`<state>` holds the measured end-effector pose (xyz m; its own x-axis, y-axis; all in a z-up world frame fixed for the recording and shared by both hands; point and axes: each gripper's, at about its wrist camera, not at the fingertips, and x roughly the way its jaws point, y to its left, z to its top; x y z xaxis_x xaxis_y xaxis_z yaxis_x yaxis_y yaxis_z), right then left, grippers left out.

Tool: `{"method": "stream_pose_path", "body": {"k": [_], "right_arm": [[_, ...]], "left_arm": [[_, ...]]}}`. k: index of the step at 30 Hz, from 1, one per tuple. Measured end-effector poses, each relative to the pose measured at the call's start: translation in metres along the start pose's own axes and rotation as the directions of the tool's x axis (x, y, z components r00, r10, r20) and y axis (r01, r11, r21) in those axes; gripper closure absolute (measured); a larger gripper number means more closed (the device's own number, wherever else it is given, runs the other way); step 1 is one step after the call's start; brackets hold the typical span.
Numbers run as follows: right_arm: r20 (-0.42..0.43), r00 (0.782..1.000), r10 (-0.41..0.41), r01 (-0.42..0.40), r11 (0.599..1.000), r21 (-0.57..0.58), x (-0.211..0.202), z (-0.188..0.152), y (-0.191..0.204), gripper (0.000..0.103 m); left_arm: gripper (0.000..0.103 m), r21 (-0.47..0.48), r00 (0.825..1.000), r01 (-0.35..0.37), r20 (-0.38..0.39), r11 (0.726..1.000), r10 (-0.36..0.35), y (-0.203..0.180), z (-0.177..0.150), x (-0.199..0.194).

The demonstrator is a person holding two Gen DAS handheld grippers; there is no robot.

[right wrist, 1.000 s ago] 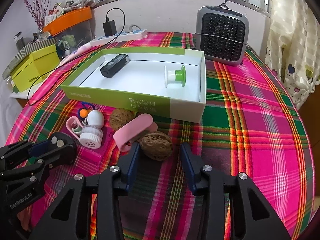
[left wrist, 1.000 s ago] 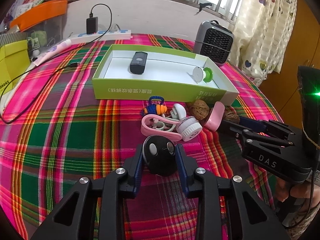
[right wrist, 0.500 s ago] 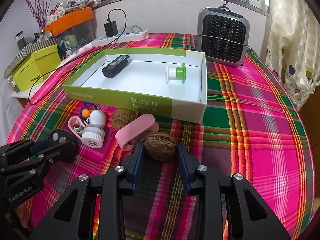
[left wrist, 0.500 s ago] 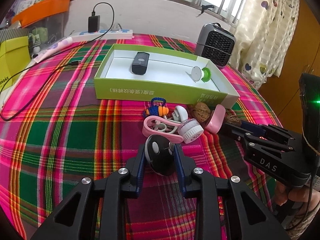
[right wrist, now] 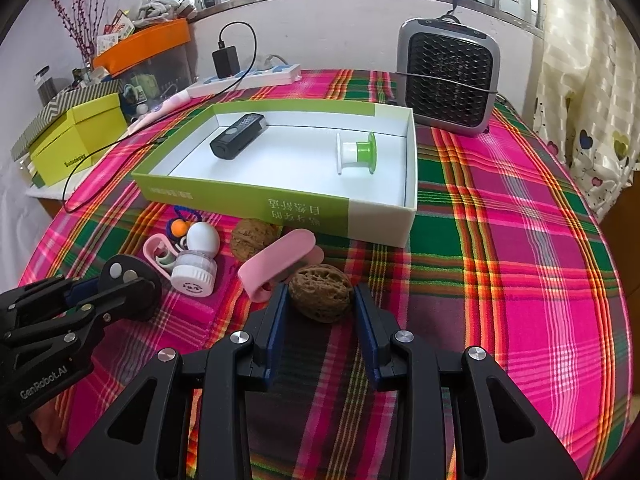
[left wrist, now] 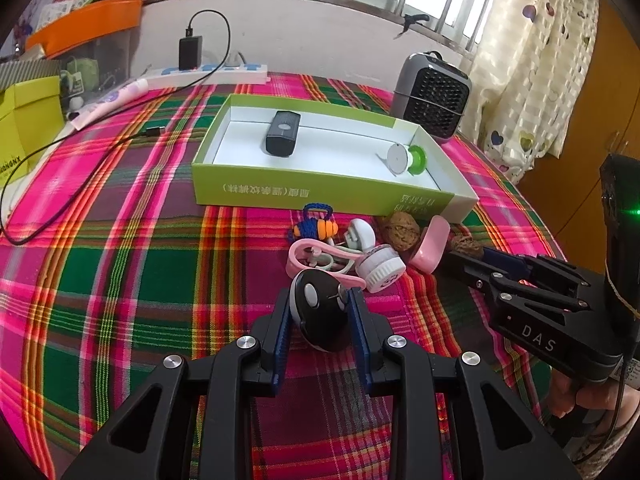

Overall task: Organize objects
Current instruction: 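Carry the disc with the left tool while the right tool carries the walnut into the box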

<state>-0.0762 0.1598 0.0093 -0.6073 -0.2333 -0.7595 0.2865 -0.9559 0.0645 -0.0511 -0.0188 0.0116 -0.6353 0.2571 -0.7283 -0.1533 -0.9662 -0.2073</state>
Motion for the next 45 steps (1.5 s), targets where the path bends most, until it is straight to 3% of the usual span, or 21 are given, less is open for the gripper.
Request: {"method": "stream_pose_path", "body": {"k": [25,45], "right_arm": [[0.05,0.999,0.021,-0.021,1.0,0.001,-0.013,0.025,0.003,0.069],[0.048,0.998,0.037,-0.035,0.999,-0.029,0.015,0.074,0.006,0.069]], "left_arm": [[0.078,0.022,0.998,0.011,0.068,1.0,-0.013,-0.002,0.04,-0.012],[0.078,0.027,0.997,-0.001,0.072,1.0,-0.001,0.01,0.089,0.022]]}}
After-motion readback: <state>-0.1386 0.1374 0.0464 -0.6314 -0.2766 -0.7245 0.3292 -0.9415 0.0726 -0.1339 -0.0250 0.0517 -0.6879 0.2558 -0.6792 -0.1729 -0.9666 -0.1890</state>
